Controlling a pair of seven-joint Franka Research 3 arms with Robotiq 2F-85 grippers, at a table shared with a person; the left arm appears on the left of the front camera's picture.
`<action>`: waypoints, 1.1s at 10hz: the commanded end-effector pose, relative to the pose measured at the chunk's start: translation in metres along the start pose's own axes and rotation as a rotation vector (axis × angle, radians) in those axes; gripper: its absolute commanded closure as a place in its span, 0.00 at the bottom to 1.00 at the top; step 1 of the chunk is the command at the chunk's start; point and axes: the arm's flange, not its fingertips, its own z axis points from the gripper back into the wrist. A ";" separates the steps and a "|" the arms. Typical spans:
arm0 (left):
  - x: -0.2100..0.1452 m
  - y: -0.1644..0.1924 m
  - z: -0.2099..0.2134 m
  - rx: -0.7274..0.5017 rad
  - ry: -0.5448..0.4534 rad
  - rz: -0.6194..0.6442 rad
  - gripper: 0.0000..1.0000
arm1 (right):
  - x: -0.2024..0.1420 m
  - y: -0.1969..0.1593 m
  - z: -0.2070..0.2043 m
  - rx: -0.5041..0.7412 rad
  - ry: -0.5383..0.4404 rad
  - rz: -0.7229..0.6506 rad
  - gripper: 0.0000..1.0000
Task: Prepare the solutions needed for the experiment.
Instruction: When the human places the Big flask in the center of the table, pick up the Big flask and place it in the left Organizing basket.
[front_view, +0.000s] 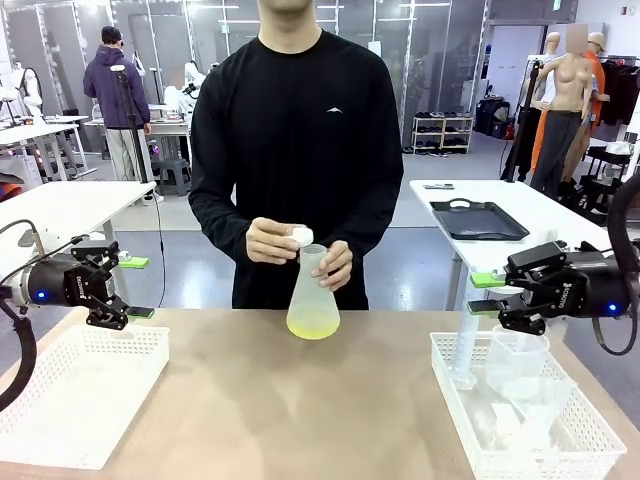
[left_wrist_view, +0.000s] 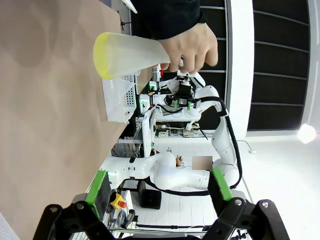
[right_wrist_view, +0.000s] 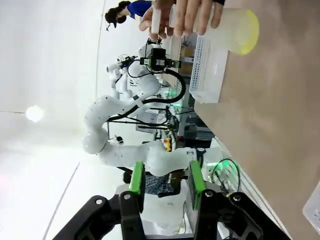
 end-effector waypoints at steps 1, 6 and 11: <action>0.001 -0.001 -0.002 0.014 -0.009 -0.008 0.00 | 0.008 0.000 -0.005 0.013 -0.020 0.010 0.54; 0.001 -0.001 -0.002 0.014 -0.009 -0.008 0.00 | 0.008 -0.001 -0.003 -0.003 -0.070 -0.053 0.54; 0.001 -0.001 -0.002 0.014 -0.009 -0.008 0.00 | 0.008 -0.005 0.001 -0.007 -0.049 -0.046 0.54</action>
